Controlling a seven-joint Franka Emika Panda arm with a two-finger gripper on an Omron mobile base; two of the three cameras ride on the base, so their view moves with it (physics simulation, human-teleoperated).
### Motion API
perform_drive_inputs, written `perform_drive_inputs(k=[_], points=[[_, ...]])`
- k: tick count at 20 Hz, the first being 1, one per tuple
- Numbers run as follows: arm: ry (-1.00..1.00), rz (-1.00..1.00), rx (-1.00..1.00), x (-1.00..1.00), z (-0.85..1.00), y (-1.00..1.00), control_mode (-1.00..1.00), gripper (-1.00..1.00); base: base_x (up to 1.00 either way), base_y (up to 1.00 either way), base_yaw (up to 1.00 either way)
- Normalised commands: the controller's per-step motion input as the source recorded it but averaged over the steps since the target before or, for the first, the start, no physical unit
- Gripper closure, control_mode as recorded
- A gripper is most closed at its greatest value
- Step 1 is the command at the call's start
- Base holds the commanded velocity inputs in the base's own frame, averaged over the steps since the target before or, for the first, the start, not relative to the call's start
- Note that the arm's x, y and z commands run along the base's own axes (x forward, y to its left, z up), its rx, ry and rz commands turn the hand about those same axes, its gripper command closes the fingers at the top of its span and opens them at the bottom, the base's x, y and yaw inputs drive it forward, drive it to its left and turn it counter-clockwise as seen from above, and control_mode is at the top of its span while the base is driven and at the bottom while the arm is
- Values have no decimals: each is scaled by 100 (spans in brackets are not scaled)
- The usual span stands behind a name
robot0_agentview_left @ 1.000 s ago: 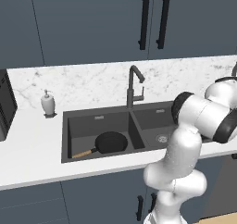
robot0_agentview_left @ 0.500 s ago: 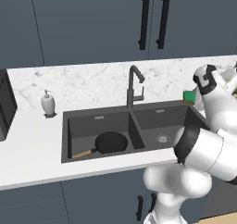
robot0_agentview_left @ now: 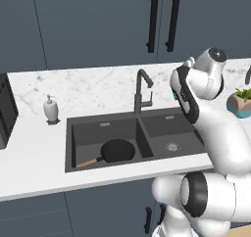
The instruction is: Pick the pan and sponge and place them into the sink. Then turn on the water.
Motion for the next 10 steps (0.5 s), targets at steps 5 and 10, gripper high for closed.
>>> perform_drive_inputs(k=[5, 10], points=[[10, 20, -40, -42, 72, 96, -100, 100, 0, 0, 0], [15, 28, -34, -58, 29, 96, -100, 100, 0, 0, 0]])
